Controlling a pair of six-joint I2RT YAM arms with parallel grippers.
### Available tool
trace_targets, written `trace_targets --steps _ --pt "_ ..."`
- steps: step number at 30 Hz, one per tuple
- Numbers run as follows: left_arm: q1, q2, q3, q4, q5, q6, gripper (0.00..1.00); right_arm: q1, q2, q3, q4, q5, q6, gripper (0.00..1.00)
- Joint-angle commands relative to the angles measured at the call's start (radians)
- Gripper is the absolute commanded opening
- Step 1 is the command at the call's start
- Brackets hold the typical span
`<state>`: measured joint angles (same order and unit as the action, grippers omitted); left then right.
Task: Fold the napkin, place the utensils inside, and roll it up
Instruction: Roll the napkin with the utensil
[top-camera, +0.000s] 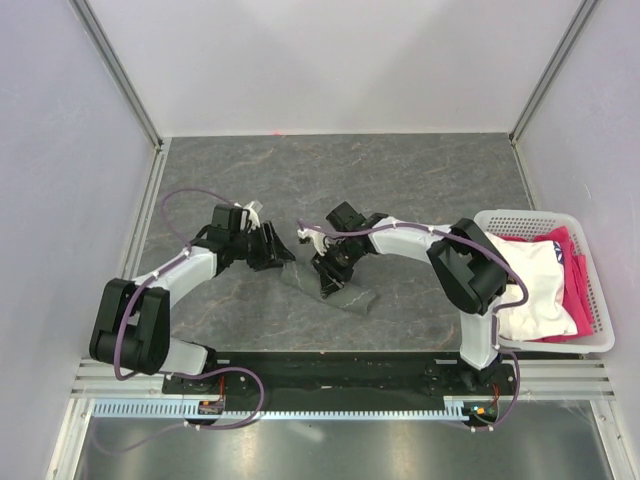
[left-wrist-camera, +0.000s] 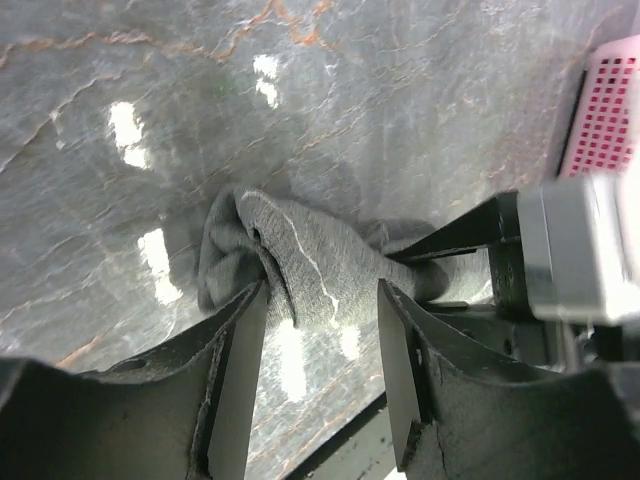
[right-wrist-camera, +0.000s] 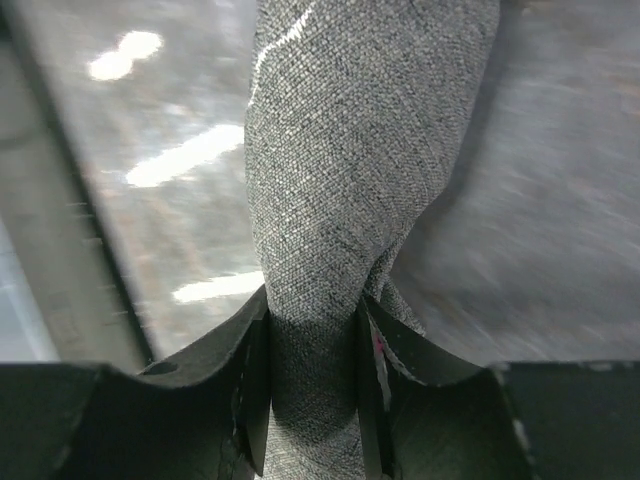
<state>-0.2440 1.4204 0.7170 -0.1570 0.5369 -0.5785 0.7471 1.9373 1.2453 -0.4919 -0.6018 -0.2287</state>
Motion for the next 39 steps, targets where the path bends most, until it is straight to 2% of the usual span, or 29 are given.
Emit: trace_targets --steps 1,7,11,20,22,24,26,27,30,33,34,35,36,37,39 --pt "-0.001 -0.046 -0.065 0.023 -0.037 0.034 0.55 -0.025 0.097 0.019 -0.05 -0.277 0.044 0.41" --pt "-0.001 -0.093 -0.126 0.034 -0.057 0.034 0.54 -0.063 0.204 0.062 -0.051 -0.398 0.091 0.41" --pt "-0.003 -0.094 -0.143 0.066 -0.045 0.032 0.51 -0.075 0.262 0.083 -0.054 -0.426 0.103 0.41" --pt "-0.005 0.021 -0.171 0.18 -0.022 0.034 0.47 -0.083 0.315 0.109 -0.079 -0.417 0.104 0.41" --pt "-0.006 0.032 -0.168 0.194 -0.02 0.034 0.39 -0.083 0.302 0.111 -0.08 -0.388 0.115 0.47" --pt "-0.006 0.044 -0.16 0.191 -0.018 0.034 0.25 -0.083 0.272 0.114 -0.079 -0.328 0.127 0.57" --pt "-0.006 0.054 -0.156 0.182 -0.02 0.037 0.19 -0.083 0.223 0.121 -0.088 -0.28 0.143 0.65" --pt "-0.006 0.057 -0.151 0.178 -0.02 0.037 0.13 -0.083 0.204 0.124 -0.094 -0.232 0.144 0.72" --pt "-0.006 0.074 -0.136 0.163 -0.022 0.039 0.05 -0.081 0.125 0.138 -0.103 -0.144 0.164 0.81" --pt "-0.006 0.101 -0.107 0.097 -0.022 0.04 0.02 -0.042 0.028 0.138 -0.087 0.014 0.151 0.88" --pt "-0.006 0.109 -0.099 0.087 -0.022 0.039 0.02 -0.022 0.002 0.125 -0.079 0.137 0.143 0.89" --pt "-0.006 0.114 -0.085 0.065 -0.022 0.037 0.02 0.001 -0.045 0.117 -0.073 0.193 0.111 0.9" --pt "-0.006 0.121 -0.079 0.056 -0.022 0.037 0.02 0.052 -0.067 0.091 -0.047 0.244 0.097 0.93" --pt "-0.006 0.124 -0.073 0.047 -0.022 0.037 0.02 0.078 -0.087 0.073 -0.03 0.358 0.083 0.94" --pt "-0.006 0.133 -0.054 0.027 -0.015 0.04 0.02 0.154 -0.141 0.016 0.025 0.457 0.043 0.97"
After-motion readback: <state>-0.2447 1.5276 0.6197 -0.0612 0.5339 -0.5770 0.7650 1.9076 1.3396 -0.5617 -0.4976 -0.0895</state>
